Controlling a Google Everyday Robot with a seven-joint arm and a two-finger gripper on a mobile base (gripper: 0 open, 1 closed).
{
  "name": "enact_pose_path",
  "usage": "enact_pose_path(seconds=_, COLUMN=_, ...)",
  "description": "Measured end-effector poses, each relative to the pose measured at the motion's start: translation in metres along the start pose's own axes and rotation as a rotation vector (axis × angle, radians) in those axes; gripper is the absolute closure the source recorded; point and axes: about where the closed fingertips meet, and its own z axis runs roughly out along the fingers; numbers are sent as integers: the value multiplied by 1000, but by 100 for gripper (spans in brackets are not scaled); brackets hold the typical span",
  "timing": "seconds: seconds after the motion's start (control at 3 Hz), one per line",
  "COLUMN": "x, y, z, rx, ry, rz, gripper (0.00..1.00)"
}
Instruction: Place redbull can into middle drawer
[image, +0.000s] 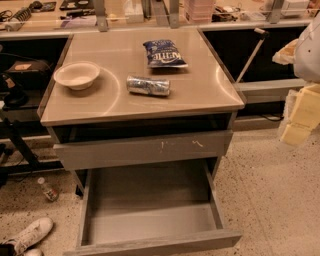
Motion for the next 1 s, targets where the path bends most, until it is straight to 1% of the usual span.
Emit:
enact_pose_path(seconds=0.33, x=0, y=0, z=0, rx=0, ry=0, rz=0, gripper=0)
enact_pose_path(seconds=0.67, x=-13, y=-6, z=1, rx=31, ry=-20, rz=8, gripper=0)
enact_pose_path(seconds=1.0, x=-44, y=-22, z=8, rx=53, ry=-68, rz=30, gripper=0)
